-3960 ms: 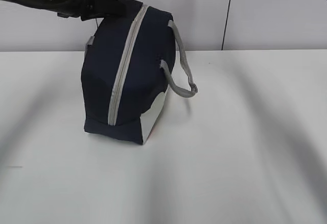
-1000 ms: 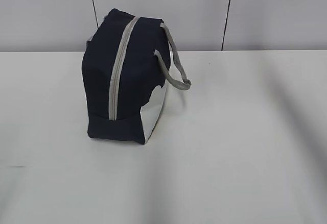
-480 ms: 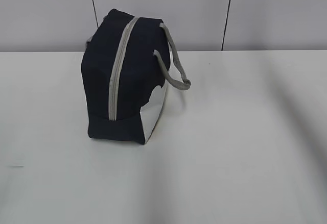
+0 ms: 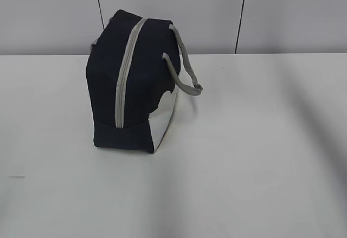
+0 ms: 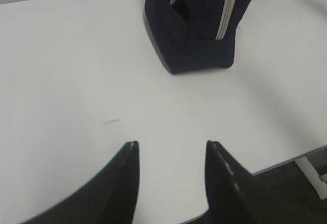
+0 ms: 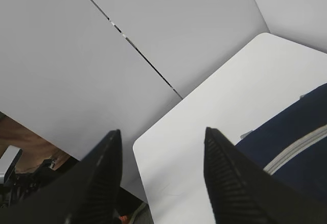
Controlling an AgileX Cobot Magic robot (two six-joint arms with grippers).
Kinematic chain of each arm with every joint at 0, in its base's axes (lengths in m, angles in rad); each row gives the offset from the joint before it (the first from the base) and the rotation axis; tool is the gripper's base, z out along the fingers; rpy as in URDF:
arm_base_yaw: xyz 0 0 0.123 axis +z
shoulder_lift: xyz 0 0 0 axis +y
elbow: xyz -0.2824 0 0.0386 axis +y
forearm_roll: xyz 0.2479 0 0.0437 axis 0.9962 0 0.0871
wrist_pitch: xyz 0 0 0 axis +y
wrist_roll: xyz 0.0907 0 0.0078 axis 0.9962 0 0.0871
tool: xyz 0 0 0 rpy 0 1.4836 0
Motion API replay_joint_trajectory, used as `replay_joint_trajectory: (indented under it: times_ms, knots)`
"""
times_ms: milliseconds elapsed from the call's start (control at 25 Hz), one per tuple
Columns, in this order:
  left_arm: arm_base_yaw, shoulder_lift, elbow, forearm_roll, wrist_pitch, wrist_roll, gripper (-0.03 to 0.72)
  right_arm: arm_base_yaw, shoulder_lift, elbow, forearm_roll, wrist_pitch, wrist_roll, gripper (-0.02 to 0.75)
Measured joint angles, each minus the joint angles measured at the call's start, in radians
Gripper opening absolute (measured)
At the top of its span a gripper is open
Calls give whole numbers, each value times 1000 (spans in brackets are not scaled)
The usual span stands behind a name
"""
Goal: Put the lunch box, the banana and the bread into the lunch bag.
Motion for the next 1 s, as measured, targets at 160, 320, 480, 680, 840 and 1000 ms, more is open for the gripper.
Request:
replay_joint_trajectory:
  times_ms: [160,320,480,680,840,1000]
  knots:
    - [0,0,0,0,0,-1,299,0,0,0,0,135,0,411]
    - [0,0,0,0,0,-2,299,0,19,22,0,431,-31,411]
    - [0,0,0,0,0,-2,299,0,65,119,0,576,-60,411]
    - [0,0,0,0,0,-3,287,2,88,373,0,632,-132,411]
    - [0,0,0,0,0,-3,268,8,90,564,0,717,-227,410]
    - [0,0,0,0,0,-3,258,62,41,713,8,958,-376,410]
